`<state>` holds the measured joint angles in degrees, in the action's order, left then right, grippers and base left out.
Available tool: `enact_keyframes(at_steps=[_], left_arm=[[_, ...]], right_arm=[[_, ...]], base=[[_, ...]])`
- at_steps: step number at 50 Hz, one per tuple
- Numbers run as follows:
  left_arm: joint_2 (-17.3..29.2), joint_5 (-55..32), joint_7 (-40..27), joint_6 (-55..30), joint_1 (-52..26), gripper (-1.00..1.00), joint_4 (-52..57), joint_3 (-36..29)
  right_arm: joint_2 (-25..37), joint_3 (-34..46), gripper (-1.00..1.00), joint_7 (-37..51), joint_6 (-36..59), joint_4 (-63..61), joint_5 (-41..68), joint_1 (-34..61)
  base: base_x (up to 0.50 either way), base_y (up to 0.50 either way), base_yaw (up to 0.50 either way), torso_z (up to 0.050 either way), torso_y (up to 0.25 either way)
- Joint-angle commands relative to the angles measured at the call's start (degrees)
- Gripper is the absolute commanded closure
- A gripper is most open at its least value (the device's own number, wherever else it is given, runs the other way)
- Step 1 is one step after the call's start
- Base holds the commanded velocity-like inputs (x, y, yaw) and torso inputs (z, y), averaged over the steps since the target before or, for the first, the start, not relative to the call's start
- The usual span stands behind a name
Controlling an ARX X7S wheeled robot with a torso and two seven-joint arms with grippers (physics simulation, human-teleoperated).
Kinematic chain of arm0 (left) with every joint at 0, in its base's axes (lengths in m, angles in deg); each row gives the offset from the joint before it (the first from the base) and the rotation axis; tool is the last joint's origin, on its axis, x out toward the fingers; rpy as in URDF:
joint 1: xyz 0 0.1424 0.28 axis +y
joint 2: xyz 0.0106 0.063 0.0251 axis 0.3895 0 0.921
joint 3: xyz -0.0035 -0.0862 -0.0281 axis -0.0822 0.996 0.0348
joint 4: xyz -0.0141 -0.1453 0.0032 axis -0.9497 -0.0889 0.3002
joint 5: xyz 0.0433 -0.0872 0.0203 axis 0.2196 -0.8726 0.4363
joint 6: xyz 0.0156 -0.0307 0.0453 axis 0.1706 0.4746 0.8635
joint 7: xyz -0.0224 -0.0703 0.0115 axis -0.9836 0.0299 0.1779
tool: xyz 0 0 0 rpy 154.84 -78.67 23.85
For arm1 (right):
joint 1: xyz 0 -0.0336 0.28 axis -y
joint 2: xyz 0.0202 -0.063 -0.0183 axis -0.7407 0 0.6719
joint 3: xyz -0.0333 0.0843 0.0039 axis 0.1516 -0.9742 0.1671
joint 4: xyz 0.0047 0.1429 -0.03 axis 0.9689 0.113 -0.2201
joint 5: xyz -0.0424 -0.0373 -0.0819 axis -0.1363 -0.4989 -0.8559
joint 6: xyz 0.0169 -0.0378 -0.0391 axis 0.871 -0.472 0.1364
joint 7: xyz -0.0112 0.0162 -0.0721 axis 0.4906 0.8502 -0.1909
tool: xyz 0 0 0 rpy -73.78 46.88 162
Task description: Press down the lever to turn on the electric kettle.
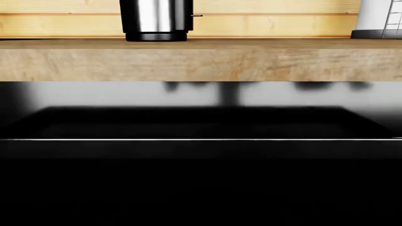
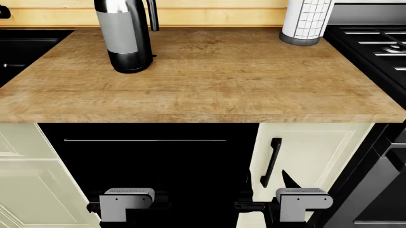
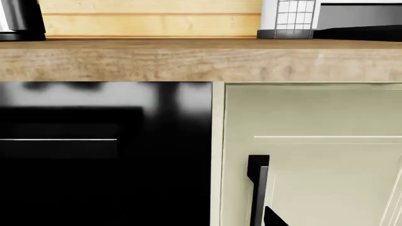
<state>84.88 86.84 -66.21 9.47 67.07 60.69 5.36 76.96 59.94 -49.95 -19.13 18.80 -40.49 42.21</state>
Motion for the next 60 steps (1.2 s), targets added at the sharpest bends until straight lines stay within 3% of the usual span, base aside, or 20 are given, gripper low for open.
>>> enact_keyframes(at_steps=[1, 17, 38, 46, 60], left_arm=[[0.89, -0.94, -0.93, 0.22, -0.15, -1.00, -0.43, -1.16], [3.17, -2.01, -3.39, 1.55, -0.34, -1.00, -1.64, -5.09], [4.68, -2.86, -5.89, 1.51, -0.37, -1.00, -1.77, -6.90], [5.20, -4.54, -5.19, 1.90, -0.64, -1.00, -2.56, -7.58], [6.34, -4.89, -5.47, 3.48, -0.15, -1.00, -1.60, -9.24]], right_arm=[[0.86, 1.08, -1.00, 1.34, 0.32, 0.12, 0.78, 0.22], [3.35, 4.51, -1.00, 4.05, -0.85, 0.50, 1.99, 0.08], [5.18, 7.22, -1.00, 5.39, -2.24, 0.22, 2.23, -0.55], [6.00, 8.22, -1.00, 5.67, -3.38, 0.18, 2.35, -1.10], [7.03, 9.31, -1.00, 6.12, -4.42, -0.93, 2.96, -1.89]], base=[[0.00, 0.00, 0.00, 0.000, 0.000], [0.00, 0.00, 0.00, 0.000, 0.000], [0.00, 0.49, 0.00, 0.000, 0.000], [0.00, 0.03, 0.00, 0.000, 0.000], [0.00, 0.00, 0.00, 0.050, 0.000]])
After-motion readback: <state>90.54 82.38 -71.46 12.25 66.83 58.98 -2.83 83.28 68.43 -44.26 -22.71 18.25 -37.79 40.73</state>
